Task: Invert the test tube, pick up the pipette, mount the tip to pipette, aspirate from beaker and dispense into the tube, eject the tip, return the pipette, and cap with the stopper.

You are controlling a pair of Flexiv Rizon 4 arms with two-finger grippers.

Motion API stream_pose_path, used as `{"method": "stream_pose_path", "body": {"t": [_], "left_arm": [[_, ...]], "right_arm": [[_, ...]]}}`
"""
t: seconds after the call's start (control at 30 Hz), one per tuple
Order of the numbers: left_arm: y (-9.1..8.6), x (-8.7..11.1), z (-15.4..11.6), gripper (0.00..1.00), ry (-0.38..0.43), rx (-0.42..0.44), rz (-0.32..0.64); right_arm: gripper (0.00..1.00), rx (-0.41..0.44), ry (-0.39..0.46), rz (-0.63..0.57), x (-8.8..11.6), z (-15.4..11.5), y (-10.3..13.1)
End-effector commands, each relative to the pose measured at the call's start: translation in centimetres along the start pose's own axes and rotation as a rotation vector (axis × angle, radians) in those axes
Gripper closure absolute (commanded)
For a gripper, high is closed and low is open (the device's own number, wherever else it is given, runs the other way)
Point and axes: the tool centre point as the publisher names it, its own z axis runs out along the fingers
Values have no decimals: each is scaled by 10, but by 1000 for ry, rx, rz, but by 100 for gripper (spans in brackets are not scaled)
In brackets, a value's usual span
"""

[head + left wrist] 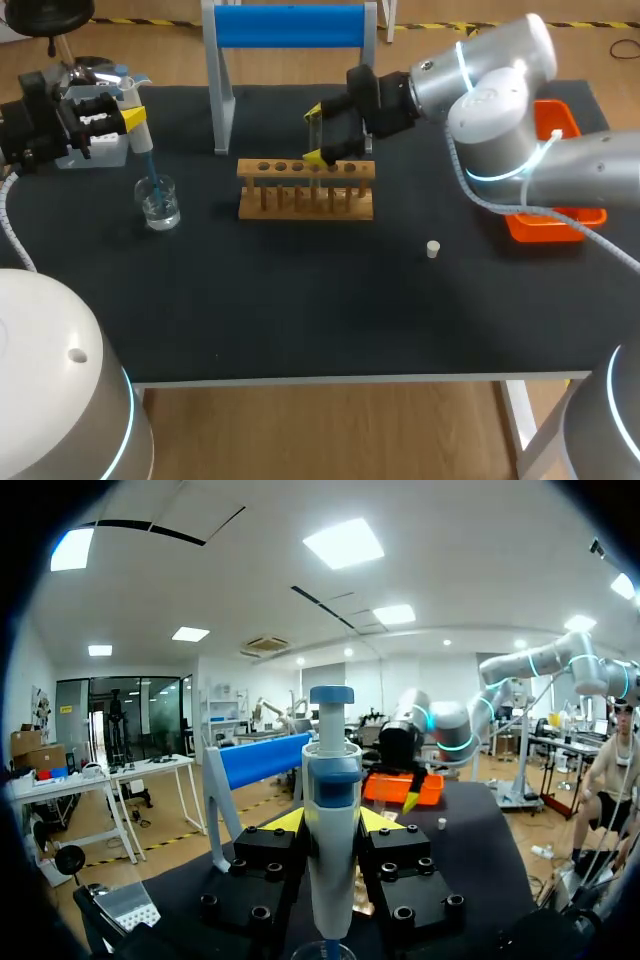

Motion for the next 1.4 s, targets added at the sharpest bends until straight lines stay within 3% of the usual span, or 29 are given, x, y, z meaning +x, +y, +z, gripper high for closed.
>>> {"method": "stream_pose_path", "body": {"t": [0.03,0.43,1.4], "left_arm": [[-1,0,0,100,-2,-4,-1],[-1,0,0,100,-2,-4,-1],[-1,0,0,100,-2,-4,-1]], "right_arm": [[0,17,1,-1,-2,4,3],[0,56,-2,-24,-1,12,2],[0,60,-13,-16,-1,13,-8]]}}
